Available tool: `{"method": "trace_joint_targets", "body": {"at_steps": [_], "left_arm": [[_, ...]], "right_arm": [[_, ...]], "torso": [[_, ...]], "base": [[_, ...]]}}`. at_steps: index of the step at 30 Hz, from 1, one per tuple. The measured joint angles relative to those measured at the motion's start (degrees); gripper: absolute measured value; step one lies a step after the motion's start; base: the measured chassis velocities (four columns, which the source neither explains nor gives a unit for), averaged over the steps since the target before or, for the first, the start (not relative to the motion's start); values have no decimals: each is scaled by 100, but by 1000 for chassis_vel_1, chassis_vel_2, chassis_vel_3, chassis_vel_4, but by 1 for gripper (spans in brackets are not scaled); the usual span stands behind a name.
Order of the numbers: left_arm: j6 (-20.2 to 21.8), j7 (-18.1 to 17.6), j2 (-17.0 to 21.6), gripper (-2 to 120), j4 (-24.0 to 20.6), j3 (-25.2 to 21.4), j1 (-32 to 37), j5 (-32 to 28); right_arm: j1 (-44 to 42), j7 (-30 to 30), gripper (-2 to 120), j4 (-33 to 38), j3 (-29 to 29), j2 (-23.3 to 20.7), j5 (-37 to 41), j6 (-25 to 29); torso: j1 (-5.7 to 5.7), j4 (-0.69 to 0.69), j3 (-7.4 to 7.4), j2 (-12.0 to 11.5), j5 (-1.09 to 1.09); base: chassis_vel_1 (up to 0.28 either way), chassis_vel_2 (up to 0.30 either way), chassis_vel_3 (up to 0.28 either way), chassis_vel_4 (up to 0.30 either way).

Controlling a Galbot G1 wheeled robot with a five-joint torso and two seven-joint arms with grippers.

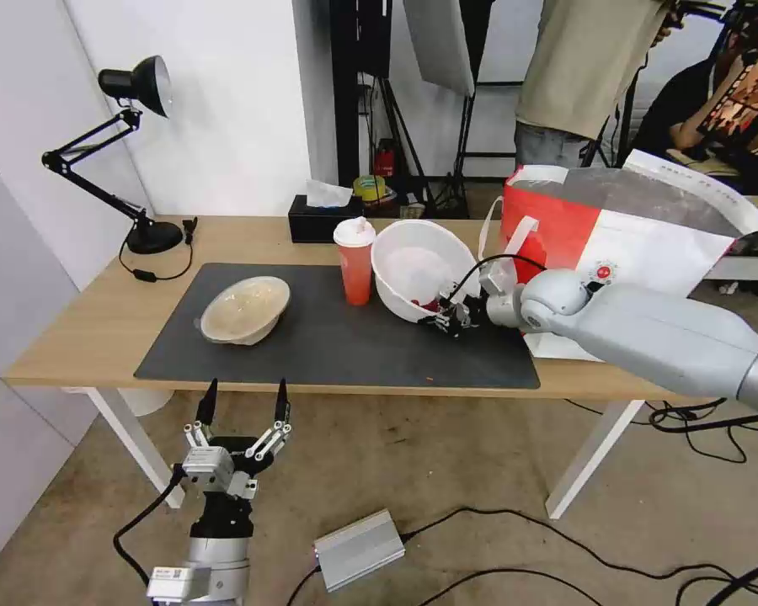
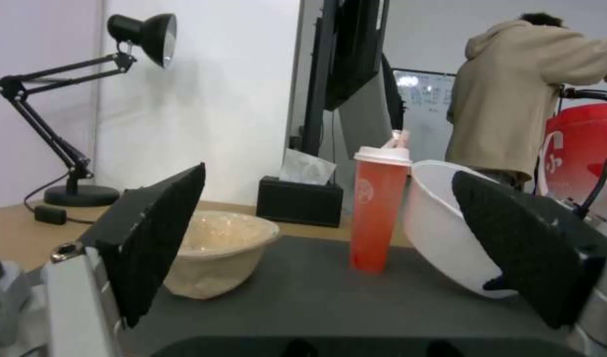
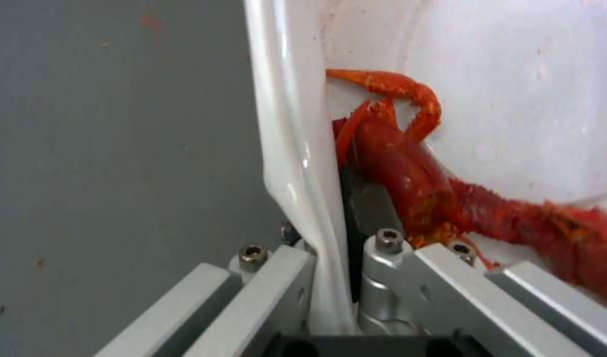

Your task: Pick up the trash from the table and place it into the takeout bag.

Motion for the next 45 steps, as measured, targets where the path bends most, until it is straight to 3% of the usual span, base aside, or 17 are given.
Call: {"method": "trace_joint_targets", "body": {"at_steps": [45], "left_arm": [[-97, 84, 25, 100, -58, 68, 80, 22]], "right_arm": [[550, 138, 0, 1187, -112, -578, -315, -5]], "torso": [[-1, -1, -2, 1, -2]], "base": [[0, 0, 0, 0]]}}
